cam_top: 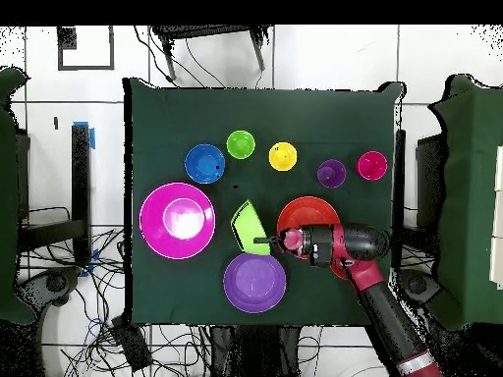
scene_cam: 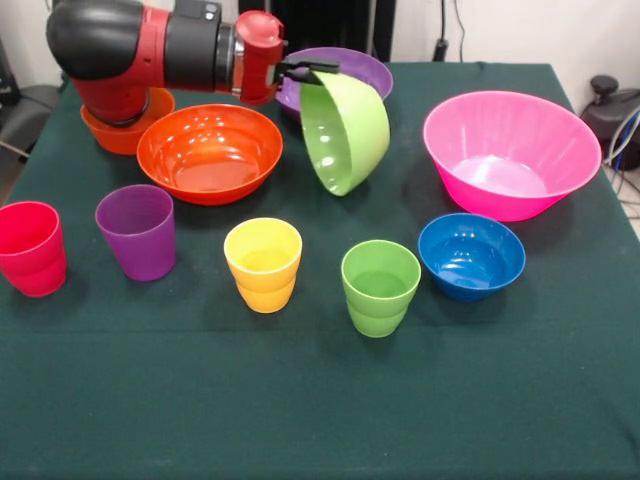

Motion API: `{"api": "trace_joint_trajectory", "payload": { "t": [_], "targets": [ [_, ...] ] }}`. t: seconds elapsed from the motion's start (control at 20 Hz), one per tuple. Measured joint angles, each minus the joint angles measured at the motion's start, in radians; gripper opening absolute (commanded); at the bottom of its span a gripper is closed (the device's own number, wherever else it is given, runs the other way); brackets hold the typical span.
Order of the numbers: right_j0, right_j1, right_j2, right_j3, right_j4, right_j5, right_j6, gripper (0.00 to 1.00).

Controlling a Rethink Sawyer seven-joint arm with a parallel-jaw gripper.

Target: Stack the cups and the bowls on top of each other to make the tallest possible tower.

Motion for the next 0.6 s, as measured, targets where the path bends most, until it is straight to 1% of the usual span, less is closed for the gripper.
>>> {"api": "trace_joint_trajectory", "payload": {
  "t": [0.2, 0.25, 0.35, 0.45, 0.6],
  "targets": [
    [0.001, -0.052, -0.003, 0.058, 0.003, -0.091, 0.024, 0.0],
    [0.001, -0.085, -0.007, 0.093, 0.008, -0.159, 0.044, 0.0],
    [0.004, -0.115, -0.011, 0.124, 0.019, -0.224, 0.07, 0.0],
    [0.008, -0.137, -0.018, 0.141, 0.036, -0.27, 0.092, 0.0],
    [0.013, -0.154, -0.025, 0.149, 0.06, -0.292, 0.111, 0.0]
  ]
}}
